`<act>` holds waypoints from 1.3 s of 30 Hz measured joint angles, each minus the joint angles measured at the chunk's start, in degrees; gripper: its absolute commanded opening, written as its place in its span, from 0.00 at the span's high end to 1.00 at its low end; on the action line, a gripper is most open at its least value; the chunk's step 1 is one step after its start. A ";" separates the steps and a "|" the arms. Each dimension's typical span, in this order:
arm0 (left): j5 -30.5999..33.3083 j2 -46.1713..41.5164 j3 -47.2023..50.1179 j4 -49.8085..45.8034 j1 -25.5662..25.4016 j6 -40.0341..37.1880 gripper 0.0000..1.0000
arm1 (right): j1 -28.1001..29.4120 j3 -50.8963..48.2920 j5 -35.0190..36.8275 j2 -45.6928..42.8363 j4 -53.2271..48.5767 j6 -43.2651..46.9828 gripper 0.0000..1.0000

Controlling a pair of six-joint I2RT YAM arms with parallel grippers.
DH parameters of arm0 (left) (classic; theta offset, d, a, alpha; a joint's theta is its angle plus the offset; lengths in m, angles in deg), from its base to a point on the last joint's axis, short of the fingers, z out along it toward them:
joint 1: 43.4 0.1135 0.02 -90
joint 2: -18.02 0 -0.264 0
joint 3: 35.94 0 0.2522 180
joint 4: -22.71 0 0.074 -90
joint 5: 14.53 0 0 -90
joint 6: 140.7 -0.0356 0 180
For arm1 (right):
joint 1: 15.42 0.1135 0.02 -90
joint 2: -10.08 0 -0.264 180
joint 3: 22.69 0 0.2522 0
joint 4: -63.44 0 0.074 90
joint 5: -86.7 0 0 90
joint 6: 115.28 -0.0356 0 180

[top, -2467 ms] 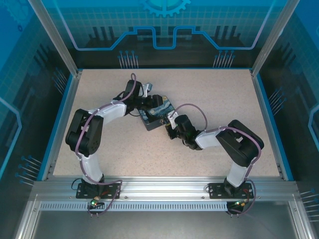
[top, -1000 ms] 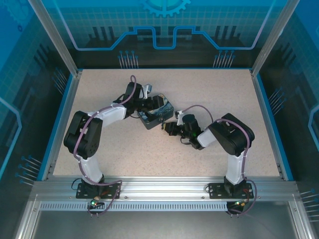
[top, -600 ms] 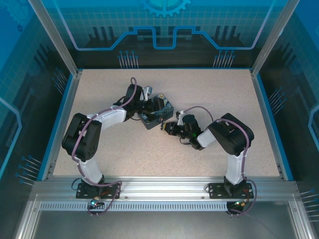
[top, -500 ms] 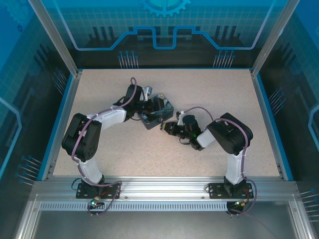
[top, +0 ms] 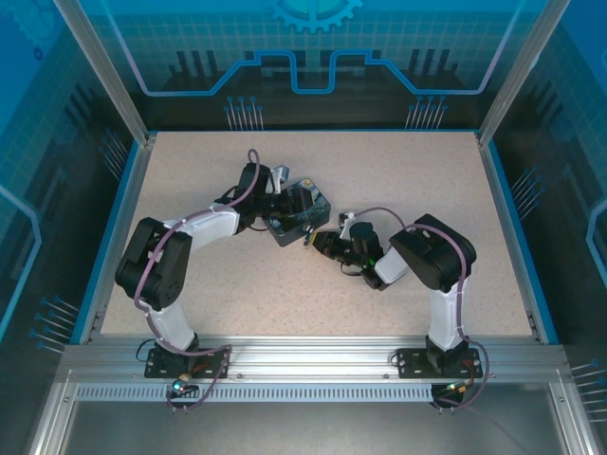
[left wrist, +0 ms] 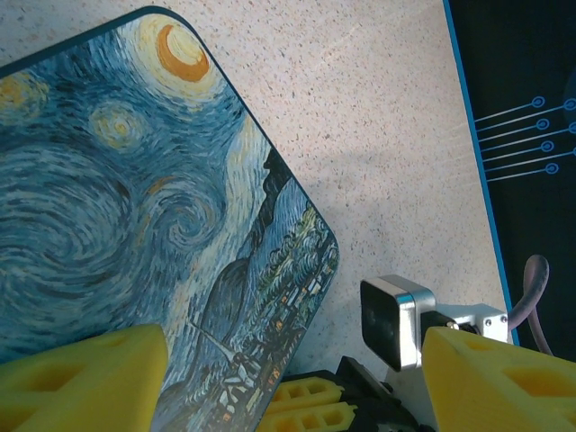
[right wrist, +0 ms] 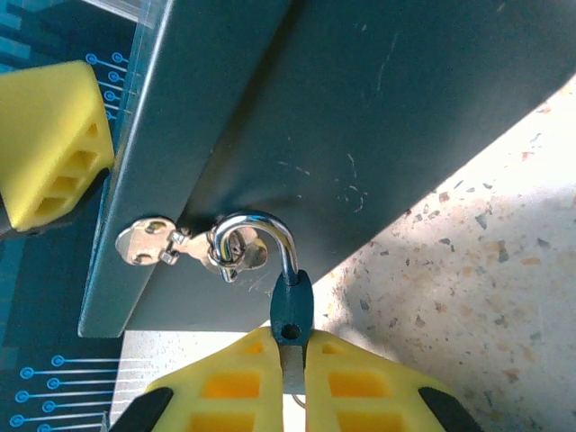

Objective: Unlock a padlock with a key

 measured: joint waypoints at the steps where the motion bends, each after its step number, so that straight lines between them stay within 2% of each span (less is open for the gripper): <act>1: 0.00 -0.11 0.13 0.04 -0.02 0.02 0.23 | -0.02 -0.02 0.17 0.00 0.15 -0.52 0.90; 14: 0.63 -1.11 1.33 0.44 -0.33 0.00 0.22 | -1.51 -1.75 3.21 -0.90 1.18 -4.63 0.90; 23: -0.24 -2.10 1.25 -0.83 -0.42 0.09 0.12 | -3.91 -4.98 4.31 -9.09 -4.00 -1.40 0.90; 29: -1.14 -3.72 -1.01 -8.52 -0.04 0.02 0.07 | -6.29 -6.99 3.45 -14.86 -8.41 0.59 0.90; 33: -1.11 -8.79 -1.57 -12.70 1.36 -0.11 0.02 | -7.58 -7.98 2.51 -20.04 -12.31 2.05 0.89; 39: 0.31 -24.02 0.79 -12.72 4.90 -0.63 0.01 | -8.94 -8.00 1.20 -31.34 -22.86 6.45 0.89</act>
